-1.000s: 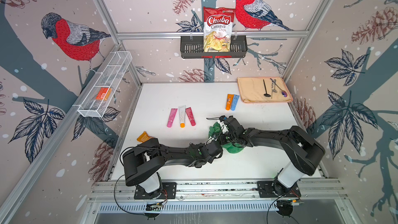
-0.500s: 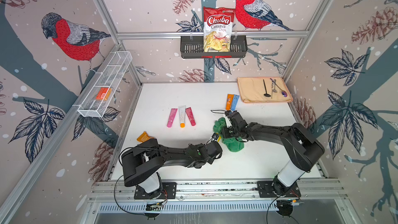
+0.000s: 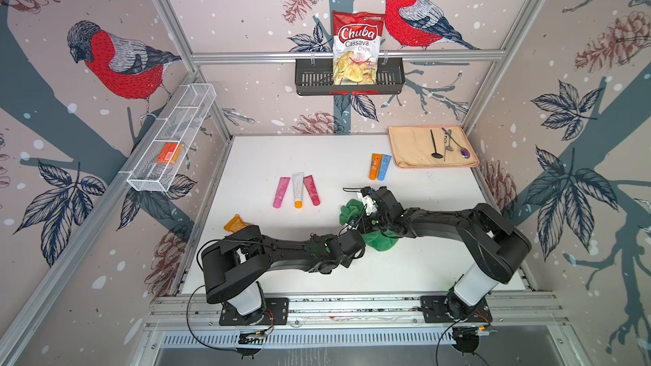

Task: Wipe the surface of the toothpaste tube
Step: Wipe the dirt from the toothpaste tube.

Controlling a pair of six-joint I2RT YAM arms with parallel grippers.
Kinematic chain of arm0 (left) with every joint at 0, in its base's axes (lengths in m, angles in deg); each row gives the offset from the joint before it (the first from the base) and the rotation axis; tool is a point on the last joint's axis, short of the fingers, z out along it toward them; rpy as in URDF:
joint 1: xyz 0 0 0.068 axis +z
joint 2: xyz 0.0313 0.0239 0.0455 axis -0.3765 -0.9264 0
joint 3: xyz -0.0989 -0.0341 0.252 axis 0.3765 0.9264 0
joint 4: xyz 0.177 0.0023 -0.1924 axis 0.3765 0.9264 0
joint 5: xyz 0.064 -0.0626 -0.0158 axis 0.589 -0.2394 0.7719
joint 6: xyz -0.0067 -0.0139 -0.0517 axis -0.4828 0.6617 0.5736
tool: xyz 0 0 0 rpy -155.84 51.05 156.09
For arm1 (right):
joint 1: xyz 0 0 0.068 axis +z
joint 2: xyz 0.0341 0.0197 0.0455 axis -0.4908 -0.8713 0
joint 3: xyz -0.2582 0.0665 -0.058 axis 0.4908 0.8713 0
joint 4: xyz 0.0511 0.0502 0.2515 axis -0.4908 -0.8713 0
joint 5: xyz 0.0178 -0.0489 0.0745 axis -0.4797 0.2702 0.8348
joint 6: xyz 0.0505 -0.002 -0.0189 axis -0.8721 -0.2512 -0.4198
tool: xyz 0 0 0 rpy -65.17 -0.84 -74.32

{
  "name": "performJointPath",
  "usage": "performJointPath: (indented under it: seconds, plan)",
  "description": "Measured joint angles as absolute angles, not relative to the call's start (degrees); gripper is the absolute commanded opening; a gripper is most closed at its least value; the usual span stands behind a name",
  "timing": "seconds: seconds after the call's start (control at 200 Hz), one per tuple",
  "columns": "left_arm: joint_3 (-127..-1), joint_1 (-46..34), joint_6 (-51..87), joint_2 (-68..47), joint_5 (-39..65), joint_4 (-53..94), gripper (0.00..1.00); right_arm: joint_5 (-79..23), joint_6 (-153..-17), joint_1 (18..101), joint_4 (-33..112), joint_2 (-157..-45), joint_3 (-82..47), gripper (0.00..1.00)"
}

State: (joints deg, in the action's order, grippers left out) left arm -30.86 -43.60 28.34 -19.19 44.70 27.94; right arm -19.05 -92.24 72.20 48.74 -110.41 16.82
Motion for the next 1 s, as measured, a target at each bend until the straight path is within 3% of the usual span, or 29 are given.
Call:
performJointPath:
  seconds: [0.35,0.73,1.001]
  plan:
    - [-30.03,-43.60,26.20,-18.67,45.23,26.50,0.17,-24.56,-93.69,70.91,48.69,-112.98,14.74,0.09]
    - [-29.86,-43.60,24.32,-18.67,43.44,25.80,0.17,-43.62,-94.56,70.14,46.55,-110.67,15.48,0.09]
    - [-29.86,-43.62,23.77,-18.67,43.13,25.80,0.17,-37.50,-93.38,73.86,41.96,-101.73,20.38,0.09]
